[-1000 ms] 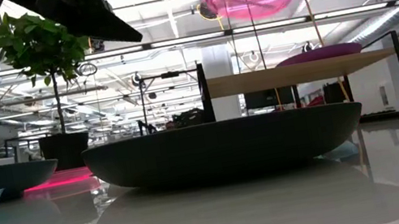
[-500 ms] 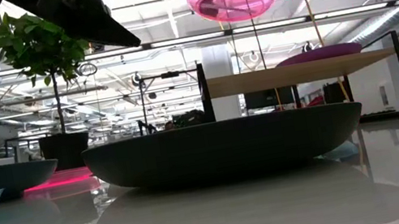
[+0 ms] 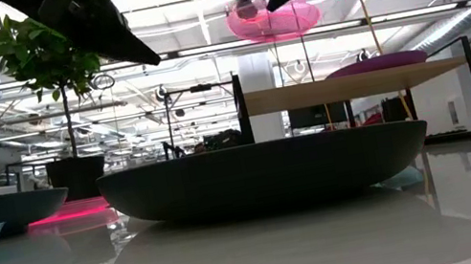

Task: Place and stack plates onto a shelf
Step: Put the bottom pink plate on the shelf

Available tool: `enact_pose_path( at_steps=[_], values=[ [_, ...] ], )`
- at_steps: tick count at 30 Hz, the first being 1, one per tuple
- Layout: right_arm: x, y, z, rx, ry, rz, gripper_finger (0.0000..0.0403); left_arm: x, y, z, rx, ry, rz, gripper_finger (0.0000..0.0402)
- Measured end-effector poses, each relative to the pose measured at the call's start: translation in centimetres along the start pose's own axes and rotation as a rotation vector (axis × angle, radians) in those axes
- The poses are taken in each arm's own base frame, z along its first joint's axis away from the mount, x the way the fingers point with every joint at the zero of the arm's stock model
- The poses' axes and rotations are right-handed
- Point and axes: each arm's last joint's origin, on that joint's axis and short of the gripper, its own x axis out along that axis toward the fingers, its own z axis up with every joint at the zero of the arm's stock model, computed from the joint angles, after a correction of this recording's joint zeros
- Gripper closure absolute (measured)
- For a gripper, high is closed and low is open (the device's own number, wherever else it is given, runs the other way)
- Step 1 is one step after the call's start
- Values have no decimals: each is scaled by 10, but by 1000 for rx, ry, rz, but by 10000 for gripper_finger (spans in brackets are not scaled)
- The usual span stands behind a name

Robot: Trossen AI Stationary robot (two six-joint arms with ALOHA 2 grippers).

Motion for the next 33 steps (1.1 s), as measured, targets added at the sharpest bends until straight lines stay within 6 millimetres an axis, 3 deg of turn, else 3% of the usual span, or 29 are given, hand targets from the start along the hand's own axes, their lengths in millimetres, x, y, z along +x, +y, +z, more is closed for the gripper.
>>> enact_pose_path(
  at_steps=[15, 24, 33],
  values=[
    [33, -37, -19, -6, 74, 7, 403, 0, 0, 0, -23, 1, -2, 398],
    [62, -40, -43, -92, 64, -38, 403, 0, 0, 0, -39, 1, -2, 398],
    [75, -52, -55, -77, 52, -34, 403, 0, -1, -2, -38, 15, -2, 398]
  ],
)
